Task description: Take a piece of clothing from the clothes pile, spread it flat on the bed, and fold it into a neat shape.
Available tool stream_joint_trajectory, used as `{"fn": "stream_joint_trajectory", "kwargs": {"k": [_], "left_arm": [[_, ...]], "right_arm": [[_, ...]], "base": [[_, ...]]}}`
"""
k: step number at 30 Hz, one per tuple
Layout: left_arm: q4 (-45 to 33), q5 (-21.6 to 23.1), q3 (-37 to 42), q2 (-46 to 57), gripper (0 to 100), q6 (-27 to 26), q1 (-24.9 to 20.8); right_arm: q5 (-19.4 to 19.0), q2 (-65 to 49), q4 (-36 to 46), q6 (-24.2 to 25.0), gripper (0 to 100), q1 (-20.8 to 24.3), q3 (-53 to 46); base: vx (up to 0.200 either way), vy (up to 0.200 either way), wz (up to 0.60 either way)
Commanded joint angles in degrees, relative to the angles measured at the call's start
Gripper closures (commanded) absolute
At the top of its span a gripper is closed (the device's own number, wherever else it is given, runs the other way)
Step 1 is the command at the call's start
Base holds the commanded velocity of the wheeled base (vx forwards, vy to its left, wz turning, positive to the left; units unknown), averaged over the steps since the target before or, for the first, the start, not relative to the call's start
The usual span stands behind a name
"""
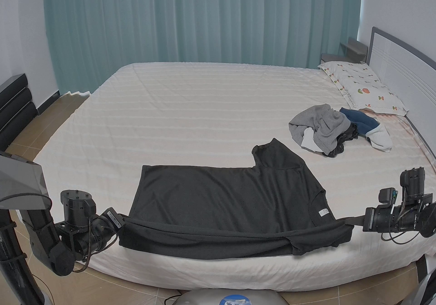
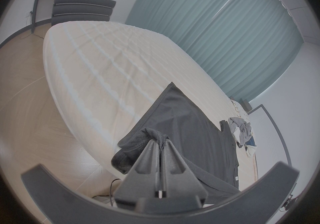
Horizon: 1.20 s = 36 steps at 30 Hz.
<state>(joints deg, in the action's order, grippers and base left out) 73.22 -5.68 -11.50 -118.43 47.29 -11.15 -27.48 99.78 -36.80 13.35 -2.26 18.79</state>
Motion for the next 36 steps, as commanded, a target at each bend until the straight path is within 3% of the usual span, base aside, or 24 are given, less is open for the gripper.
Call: {"fn": "stream_joint_trajectory", "kwargs": {"k": [1,9,26,27,36], "left_arm": [[0.1,0.1,-5.6,-7.2,100,0.2,0.3],[-0.6,0.2,-11.9,-12.0,100,0.8,1.8],[-0.6,0.5,-17.1,-16.7,100,1.8,1.8],[-0.6,0.5,-17.3,-16.8,0,2.2,1.8],[-0.4,0.4,-18.4,-16.9,0,4.4,3.0]], "right_arm": [[-0.1,9.6,-0.6,0.3,100,0.5,5.7],[0.0,17.3,-0.6,0.6,100,0.6,13.0],[0.1,24.7,-0.8,3.4,100,1.5,19.9],[0.1,25.1,-0.9,3.4,0,1.6,20.2],[0.1,23.1,-2.7,9.2,0,0.9,19.7]], "base": [[0.000,0.000,0.00],[0.000,0.000,0.00],[0.000,0.000,0.00],[0.000,0.000,0.00],[0.000,0.000,0.00]]}}
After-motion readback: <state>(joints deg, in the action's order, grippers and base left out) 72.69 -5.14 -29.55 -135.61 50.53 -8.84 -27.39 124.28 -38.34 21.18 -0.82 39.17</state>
